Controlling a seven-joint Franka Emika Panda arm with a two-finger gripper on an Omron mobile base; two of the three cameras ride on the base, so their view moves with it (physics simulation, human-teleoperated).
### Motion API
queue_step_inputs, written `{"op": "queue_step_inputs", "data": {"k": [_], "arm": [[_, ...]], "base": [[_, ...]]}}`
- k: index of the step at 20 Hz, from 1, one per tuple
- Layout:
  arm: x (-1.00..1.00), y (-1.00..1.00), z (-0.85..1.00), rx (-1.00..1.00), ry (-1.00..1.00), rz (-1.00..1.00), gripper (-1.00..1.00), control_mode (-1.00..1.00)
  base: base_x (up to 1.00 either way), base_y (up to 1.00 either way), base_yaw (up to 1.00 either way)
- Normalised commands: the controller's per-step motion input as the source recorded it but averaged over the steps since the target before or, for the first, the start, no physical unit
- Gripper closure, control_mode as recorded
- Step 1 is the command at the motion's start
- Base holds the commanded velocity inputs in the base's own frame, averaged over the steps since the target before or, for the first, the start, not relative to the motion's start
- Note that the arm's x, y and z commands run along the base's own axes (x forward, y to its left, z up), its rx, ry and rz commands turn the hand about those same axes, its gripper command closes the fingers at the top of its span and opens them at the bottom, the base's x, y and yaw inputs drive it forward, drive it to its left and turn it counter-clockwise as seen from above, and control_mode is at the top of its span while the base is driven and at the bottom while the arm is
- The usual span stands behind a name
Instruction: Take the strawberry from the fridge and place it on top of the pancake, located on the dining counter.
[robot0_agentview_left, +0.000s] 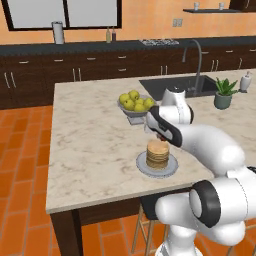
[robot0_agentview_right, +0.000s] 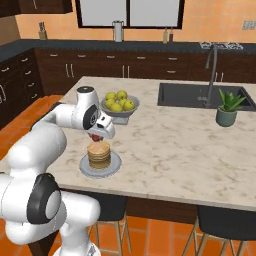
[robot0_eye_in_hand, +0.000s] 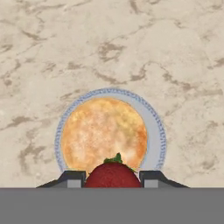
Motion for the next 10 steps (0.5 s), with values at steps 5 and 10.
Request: {"op": "queue_step_inputs", "data": {"k": [5,10], "arm": [[0.08,0.12,-0.6,-0.12,0.01,0.0,1.0,-1.0],[0.01,-0.02,-0.41,0.0,0.0,0.0,1.0,-1.0]], "base": [[0.0,0.0,0.0],[0.0,0.0,0.0]]}}
